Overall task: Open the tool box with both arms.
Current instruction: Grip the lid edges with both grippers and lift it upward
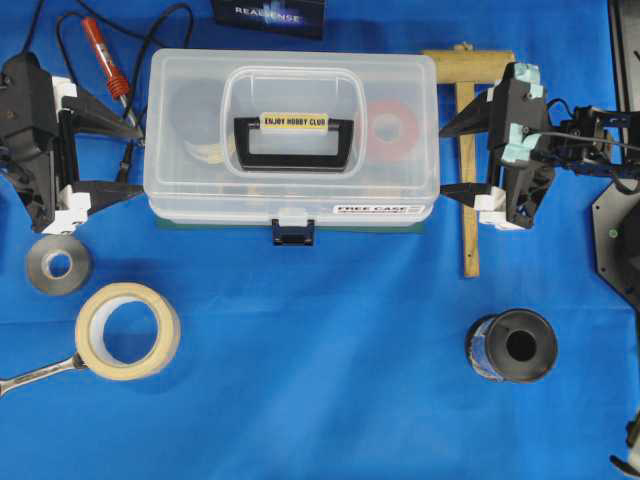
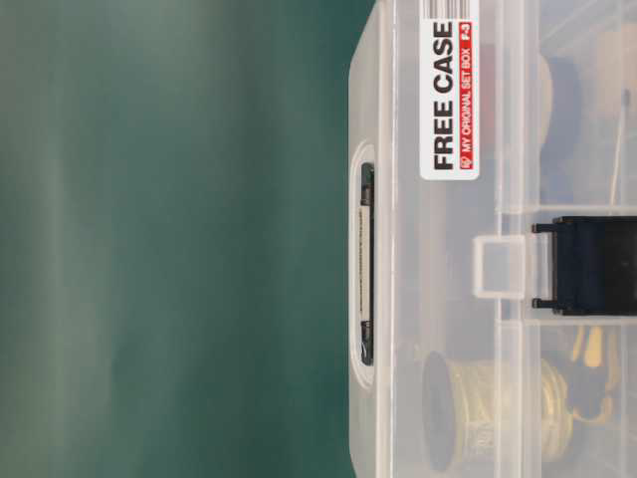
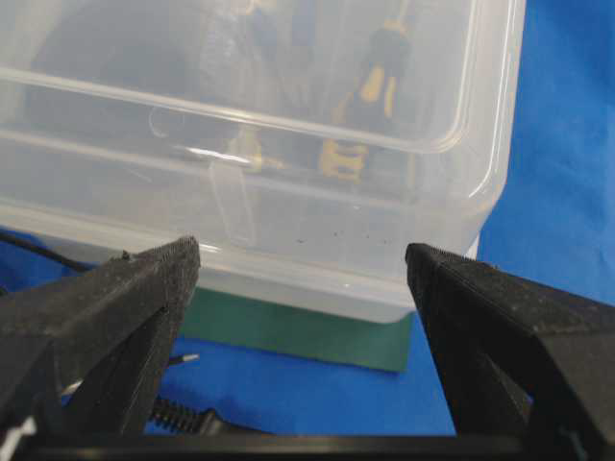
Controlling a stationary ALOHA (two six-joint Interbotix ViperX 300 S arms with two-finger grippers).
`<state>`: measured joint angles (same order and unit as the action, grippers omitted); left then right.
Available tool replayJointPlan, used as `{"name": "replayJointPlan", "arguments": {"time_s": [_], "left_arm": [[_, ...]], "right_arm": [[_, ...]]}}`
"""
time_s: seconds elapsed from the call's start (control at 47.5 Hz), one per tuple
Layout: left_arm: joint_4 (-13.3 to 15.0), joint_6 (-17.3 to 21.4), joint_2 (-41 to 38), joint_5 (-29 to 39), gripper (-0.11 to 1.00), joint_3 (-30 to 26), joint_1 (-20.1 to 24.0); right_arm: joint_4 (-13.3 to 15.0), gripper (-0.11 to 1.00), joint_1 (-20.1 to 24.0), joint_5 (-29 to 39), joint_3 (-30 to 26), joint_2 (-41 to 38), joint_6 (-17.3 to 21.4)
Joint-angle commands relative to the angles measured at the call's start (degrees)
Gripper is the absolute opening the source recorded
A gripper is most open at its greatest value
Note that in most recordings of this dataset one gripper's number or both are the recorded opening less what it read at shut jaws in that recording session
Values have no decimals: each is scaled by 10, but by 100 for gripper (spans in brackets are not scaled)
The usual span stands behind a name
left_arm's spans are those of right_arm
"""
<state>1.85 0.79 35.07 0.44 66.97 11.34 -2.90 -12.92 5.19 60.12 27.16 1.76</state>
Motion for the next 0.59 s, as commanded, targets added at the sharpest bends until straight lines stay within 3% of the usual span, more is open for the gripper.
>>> {"name": "replayJointPlan", "arguments": {"time_s": [0.0, 0.295, 0.569], "left_arm": [[3, -4, 5, -15, 87, -33, 0], [2, -4, 18, -15, 87, -45, 6], [2, -2, 88, -15, 87, -38, 41]], "right_arm": [[-2, 86, 0, -7, -41, 18, 1], [9, 86, -5, 4, -55, 55, 1], [8, 86, -28, 0, -57, 82, 1]]}}
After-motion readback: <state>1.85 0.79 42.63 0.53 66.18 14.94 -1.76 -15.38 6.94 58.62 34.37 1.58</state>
